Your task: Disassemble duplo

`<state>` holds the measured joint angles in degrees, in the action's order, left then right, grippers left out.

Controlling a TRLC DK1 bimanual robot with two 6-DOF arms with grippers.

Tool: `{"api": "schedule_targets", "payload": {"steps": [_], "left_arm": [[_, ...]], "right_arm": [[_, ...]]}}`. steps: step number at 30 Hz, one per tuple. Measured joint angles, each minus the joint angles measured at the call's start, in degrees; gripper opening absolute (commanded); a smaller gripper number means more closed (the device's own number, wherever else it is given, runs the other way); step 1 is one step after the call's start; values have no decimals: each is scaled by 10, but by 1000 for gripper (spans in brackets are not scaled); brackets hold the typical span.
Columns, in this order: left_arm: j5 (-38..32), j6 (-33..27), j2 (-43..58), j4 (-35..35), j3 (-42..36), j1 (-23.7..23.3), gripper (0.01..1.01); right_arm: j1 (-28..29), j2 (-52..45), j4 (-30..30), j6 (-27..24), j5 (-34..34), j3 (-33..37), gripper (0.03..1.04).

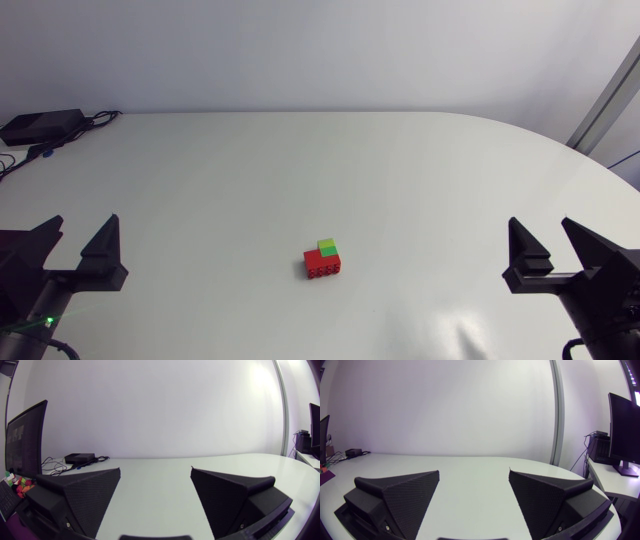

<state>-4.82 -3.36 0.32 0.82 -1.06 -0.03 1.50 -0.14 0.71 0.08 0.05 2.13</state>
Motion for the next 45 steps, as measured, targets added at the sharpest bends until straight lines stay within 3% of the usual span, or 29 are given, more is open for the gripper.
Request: {"api": "schedule_targets", "payload": {"steps": [18,26,34,39,45], "left_arm": [[4,-2,7,2,-27,24,910],[4,-2,148,23,-129,24,910],[4,3,285,23,-223,28,910],[4,5,430,9,-282,77,908],[28,7,614,-52,-359,122,910]], "right_arm": [[-37,0,8,8,2,0,1002],[-49,-13,9,8,2,30,1002],[-49,-195,10,8,2,160,1002],[-49,-322,10,9,3,226,1002],[-49,-464,-6,17,51,276,1000]]}}
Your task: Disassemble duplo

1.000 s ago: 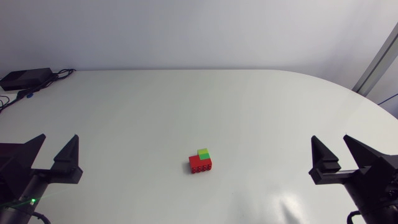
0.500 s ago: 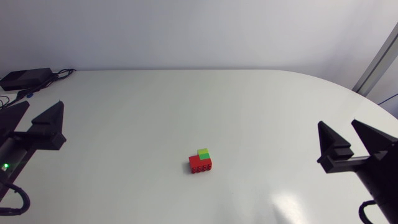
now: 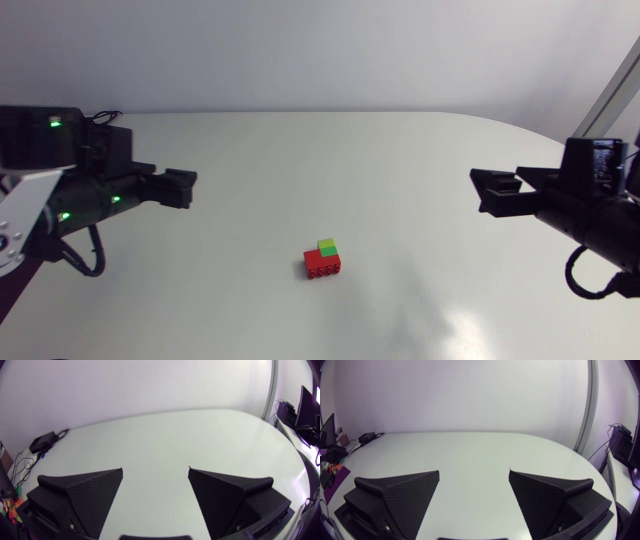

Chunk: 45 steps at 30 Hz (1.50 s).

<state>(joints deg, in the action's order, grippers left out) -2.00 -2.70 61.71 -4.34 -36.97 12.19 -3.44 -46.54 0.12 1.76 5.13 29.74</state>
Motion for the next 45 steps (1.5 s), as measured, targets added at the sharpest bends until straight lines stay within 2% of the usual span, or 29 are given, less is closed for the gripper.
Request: {"api": "schedule_targets", "payload": {"steps": [5,10,12,16,20,24,28,34,40,45], "left_arm": [[61,-16,142,-15,-58,13,911],[68,-109,255,-43,-125,42,913],[68,-141,286,-54,-145,60,921],[123,-203,318,-107,-174,105,931],[188,-253,321,-130,-177,144,930],[235,-284,341,-177,-207,163,928],[261,-314,362,-197,-222,181,928],[274,-353,405,-238,-245,214,925],[270,-364,435,-240,-262,238,893],[240,-365,452,-226,-274,251,892]], "right_arm": [[0,-100,-16,0,52,37,1000],[-15,-165,-36,-4,81,54,1000],[-31,-186,-65,-21,84,67,1002],[-66,-224,-151,-93,85,103,1000],[-85,-286,-223,-195,86,149,1000],[-89,-321,-233,-257,143,155,1000],[-90,-331,-237,-285,170,155,1000],[-100,-330,-238,-301,172,154,1000],[-101,-308,-243,-310,172,142,998],[-102,-294,-257,-315,174,140,998]]}}
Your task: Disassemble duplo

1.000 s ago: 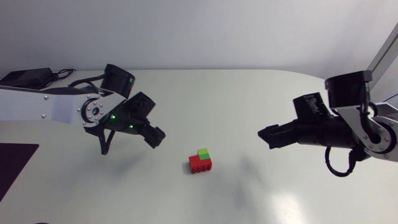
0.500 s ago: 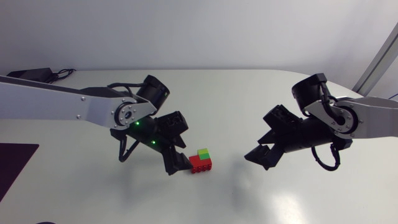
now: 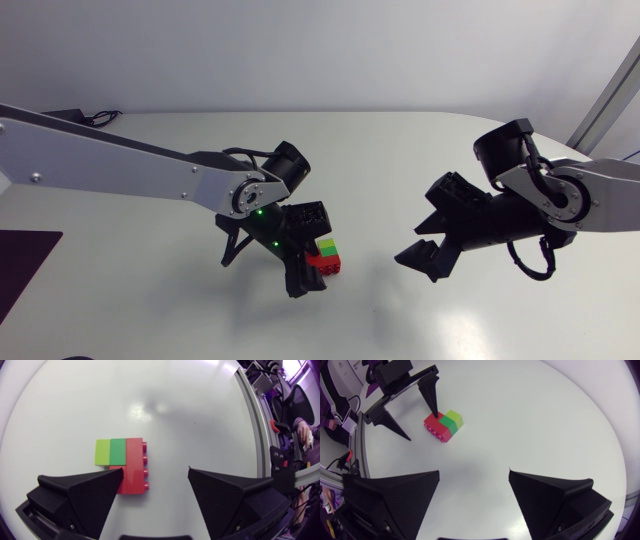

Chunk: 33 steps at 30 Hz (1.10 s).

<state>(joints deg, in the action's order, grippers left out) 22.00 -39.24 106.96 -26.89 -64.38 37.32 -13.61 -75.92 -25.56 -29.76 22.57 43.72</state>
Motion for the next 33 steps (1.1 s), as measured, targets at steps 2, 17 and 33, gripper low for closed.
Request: {"api": "schedule_targets", "payload": {"steps": [2,17,33], "left_arm": [[-19,0,4,13,-3,0,867],[-91,3,21,35,-5,2,733],[-85,13,39,49,-3,18,266]], "right_arm": [[-2,5,-2,-2,2,-2,998],[-8,24,-12,-12,2,-18,998],[-11,57,-26,-18,10,-31,998]]}}
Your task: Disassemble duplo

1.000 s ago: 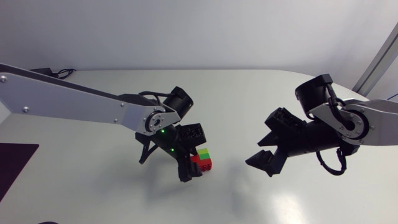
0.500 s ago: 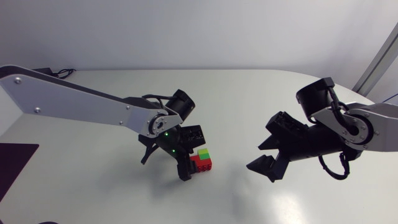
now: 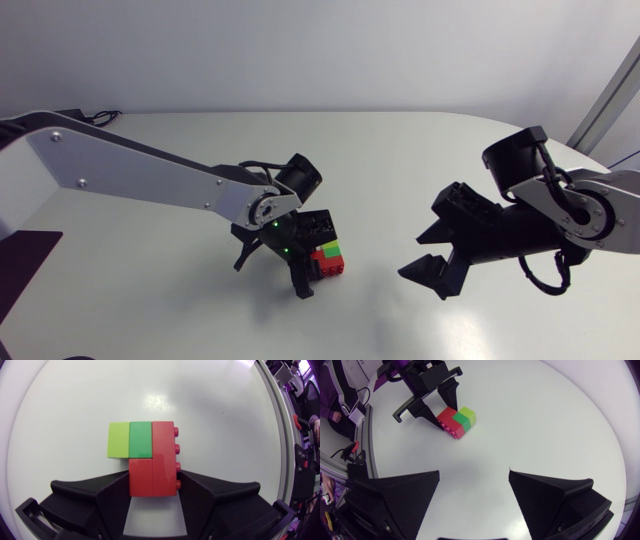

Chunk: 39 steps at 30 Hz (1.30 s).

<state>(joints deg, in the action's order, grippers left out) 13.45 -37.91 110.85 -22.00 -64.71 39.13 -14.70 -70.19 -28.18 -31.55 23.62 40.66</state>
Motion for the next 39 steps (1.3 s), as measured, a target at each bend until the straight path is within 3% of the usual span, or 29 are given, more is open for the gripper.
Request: {"api": "schedule_targets", "payload": {"steps": [7,11,18,21,23,30,39], "left_arm": [[12,-39,-103,4,57,-2,266],[-46,-60,-213,30,107,21,274],[-156,-74,-275,201,215,103,274],[-180,-80,-275,237,253,128,275],[-189,-83,-275,255,263,141,275],[-216,-93,-295,269,263,164,277],[-219,-97,-318,267,260,176,277]], "right_arm": [[0,34,3,0,0,-9,998],[2,44,-25,7,26,6,998],[37,-23,-195,21,221,156,998],[52,-84,-287,-10,289,224,998],[53,-117,-316,-30,311,243,998],[36,-181,-328,-56,326,245,959],[3,-196,-279,-46,330,232,918]]}}
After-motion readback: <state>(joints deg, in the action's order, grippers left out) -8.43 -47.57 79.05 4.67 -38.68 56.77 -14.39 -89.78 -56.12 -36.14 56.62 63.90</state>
